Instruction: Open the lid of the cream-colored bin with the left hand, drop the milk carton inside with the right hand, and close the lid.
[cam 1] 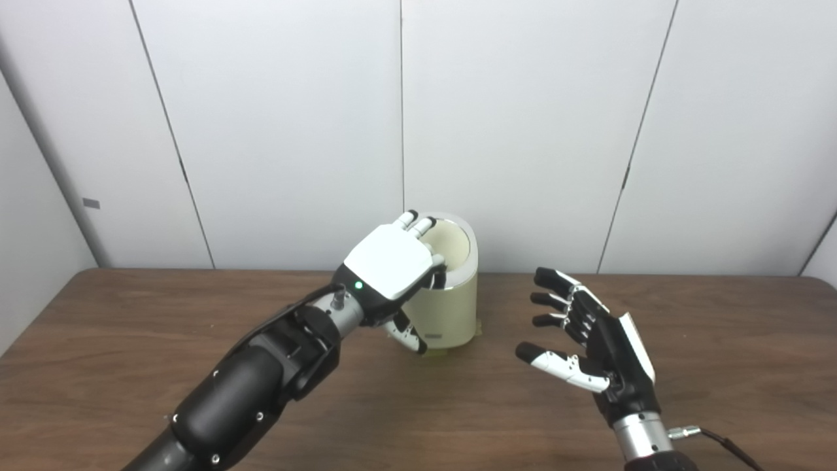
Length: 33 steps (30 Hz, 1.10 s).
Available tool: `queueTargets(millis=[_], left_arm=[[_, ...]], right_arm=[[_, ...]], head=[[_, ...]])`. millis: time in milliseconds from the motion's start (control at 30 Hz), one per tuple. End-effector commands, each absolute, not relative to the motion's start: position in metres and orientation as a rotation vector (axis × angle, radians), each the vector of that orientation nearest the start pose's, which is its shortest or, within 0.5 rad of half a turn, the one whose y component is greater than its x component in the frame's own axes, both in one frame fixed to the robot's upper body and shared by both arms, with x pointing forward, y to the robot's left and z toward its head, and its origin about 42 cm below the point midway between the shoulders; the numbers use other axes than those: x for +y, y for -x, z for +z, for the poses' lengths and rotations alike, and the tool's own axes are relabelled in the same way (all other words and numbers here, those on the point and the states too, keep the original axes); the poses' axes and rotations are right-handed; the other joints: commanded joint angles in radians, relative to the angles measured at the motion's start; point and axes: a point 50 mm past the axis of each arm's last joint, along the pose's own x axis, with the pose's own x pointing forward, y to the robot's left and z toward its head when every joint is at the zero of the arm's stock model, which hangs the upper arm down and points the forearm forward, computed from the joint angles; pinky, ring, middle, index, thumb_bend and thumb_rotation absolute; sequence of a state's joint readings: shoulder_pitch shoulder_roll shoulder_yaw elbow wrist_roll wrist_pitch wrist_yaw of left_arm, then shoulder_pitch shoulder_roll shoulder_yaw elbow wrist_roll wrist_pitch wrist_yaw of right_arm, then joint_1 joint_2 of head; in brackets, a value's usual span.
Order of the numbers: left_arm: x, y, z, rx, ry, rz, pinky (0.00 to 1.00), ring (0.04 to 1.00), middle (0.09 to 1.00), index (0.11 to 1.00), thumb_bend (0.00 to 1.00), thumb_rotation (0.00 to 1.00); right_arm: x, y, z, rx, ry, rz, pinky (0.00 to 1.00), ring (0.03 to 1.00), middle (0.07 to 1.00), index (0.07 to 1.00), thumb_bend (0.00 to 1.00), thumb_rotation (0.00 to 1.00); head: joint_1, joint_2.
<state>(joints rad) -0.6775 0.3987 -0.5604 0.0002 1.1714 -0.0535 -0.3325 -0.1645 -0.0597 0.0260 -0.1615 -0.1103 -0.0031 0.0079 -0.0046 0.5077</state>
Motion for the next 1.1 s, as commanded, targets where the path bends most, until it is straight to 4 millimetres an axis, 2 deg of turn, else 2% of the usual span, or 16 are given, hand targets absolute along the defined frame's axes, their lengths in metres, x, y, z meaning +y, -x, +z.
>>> queueTargets(millis=[0, 67, 200, 267, 367, 433, 533, 633, 733, 800, 1067], left_arm=[[0.142, -0.409, 0.255, -0.608, -1.759, -0.542, 1.0, 0.97, 0.748, 0.73, 1.0, 0.31], [0.151, -0.406, 0.262, -0.639, -1.635, -0.465, 1.0, 0.964, 0.76, 0.751, 0.97, 0.32], [0.166, -0.399, 0.272, -0.653, -1.38, -0.336, 1.0, 0.98, 0.858, 0.843, 0.89, 0.32], [0.176, -0.395, 0.273, -0.656, -1.242, -0.275, 1.0, 0.992, 0.904, 0.886, 0.86, 0.33], [0.195, -0.386, 0.267, -0.64, -0.98, -0.182, 0.97, 1.0, 0.973, 0.938, 0.82, 0.29], [0.204, -0.378, 0.257, -0.611, -0.783, -0.13, 0.9, 0.971, 0.963, 0.934, 0.8, 0.26], [0.216, -0.367, 0.236, -0.532, -0.549, -0.074, 0.74, 0.845, 0.852, 0.849, 0.75, 0.22], [0.227, -0.357, 0.211, -0.433, -0.375, -0.049, 0.64, 0.725, 0.761, 0.774, 0.73, 0.19], [0.232, -0.348, 0.193, -0.365, -0.277, -0.046, 0.58, 0.667, 0.721, 0.752, 0.73, 0.15], [0.233, -0.342, 0.185, -0.337, -0.248, -0.052, 0.58, 0.653, 0.708, 0.764, 0.73, 0.15], [0.235, -0.335, 0.171, -0.31, -0.2, -0.086, 0.59, 0.665, 0.742, 0.805, 0.73, 0.2]], right_arm=[[-0.205, -0.33, 0.209, -0.404, 0.164, 0.052, 0.64, 0.773, 0.831, 0.804, 0.82, 0.37], [-0.205, -0.329, 0.209, -0.402, 0.164, 0.05, 0.63, 0.775, 0.832, 0.801, 0.82, 0.37], [-0.206, -0.329, 0.209, -0.403, 0.161, 0.048, 0.63, 0.77, 0.829, 0.806, 0.81, 0.37], [-0.208, -0.329, 0.208, -0.402, 0.162, 0.046, 0.63, 0.769, 0.828, 0.807, 0.81, 0.37], [-0.211, -0.33, 0.207, -0.402, 0.168, 0.046, 0.63, 0.776, 0.835, 0.812, 0.8, 0.38], [-0.212, -0.331, 0.206, -0.401, 0.167, 0.045, 0.63, 0.776, 0.836, 0.812, 0.8, 0.38], [-0.214, -0.331, 0.206, -0.397, 0.172, 0.041, 0.62, 0.772, 0.835, 0.811, 0.81, 0.37], [-0.216, -0.331, 0.205, -0.39, 0.181, 0.039, 0.63, 0.774, 0.835, 0.816, 0.82, 0.35], [-0.219, -0.331, 0.203, -0.382, 0.189, 0.046, 0.64, 0.79, 0.848, 0.827, 0.82, 0.34], [-0.221, -0.33, 0.202, -0.378, 0.195, 0.049, 0.65, 0.794, 0.854, 0.834, 0.82, 0.33], [-0.223, -0.325, 0.2, -0.368, 0.214, 0.051, 0.65, 0.794, 0.861, 0.845, 0.83, 0.32]], head=[[-0.003, 0.001], [-0.006, 0.001], [-0.006, 0.002], [-0.004, 0.003], [-0.004, 0.004], [-0.005, 0.004], [-0.003, 0.005], [-0.002, 0.006], [-0.003, 0.012], [-0.005, 0.016], [-0.007, 0.028]])
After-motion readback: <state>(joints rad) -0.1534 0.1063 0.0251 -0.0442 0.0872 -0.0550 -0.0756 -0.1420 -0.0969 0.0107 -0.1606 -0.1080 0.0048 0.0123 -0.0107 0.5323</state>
